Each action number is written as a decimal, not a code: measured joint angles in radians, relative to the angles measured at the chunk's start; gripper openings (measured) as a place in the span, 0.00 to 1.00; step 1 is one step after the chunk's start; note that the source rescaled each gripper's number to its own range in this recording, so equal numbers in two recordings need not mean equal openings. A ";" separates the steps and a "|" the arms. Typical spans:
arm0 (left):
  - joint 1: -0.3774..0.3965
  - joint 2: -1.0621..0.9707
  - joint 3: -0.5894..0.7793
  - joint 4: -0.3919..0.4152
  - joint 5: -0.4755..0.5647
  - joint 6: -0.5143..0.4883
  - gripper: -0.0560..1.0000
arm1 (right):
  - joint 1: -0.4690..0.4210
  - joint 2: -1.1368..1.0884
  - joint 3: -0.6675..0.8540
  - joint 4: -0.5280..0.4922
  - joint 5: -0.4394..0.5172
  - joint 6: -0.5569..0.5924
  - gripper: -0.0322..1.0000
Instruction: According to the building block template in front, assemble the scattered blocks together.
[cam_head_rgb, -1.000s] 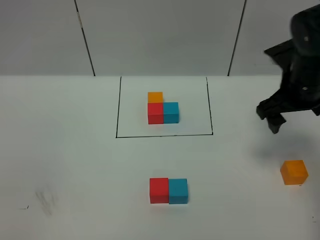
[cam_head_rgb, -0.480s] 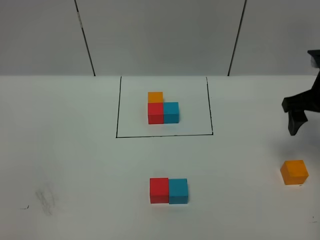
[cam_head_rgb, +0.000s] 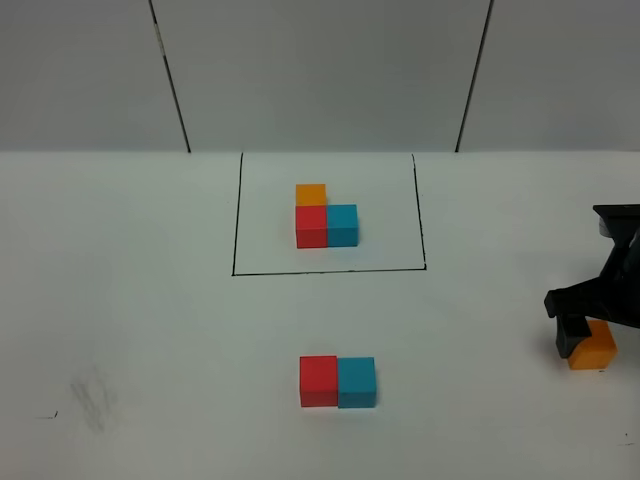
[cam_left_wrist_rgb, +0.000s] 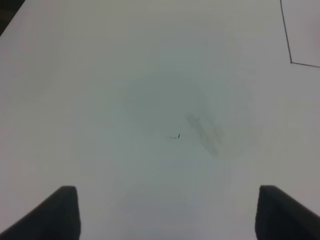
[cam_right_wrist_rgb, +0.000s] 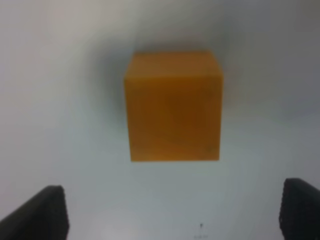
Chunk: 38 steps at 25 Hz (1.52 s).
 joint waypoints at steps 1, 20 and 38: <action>0.000 0.000 0.000 0.000 0.000 0.000 0.62 | 0.000 0.000 0.014 0.000 -0.028 0.000 0.80; 0.000 0.000 0.000 0.000 0.000 0.000 0.62 | 0.000 0.016 0.034 -0.023 -0.189 -0.001 0.79; 0.000 0.000 0.000 0.000 0.000 0.000 0.62 | 0.000 0.118 0.036 0.020 -0.224 -0.045 0.03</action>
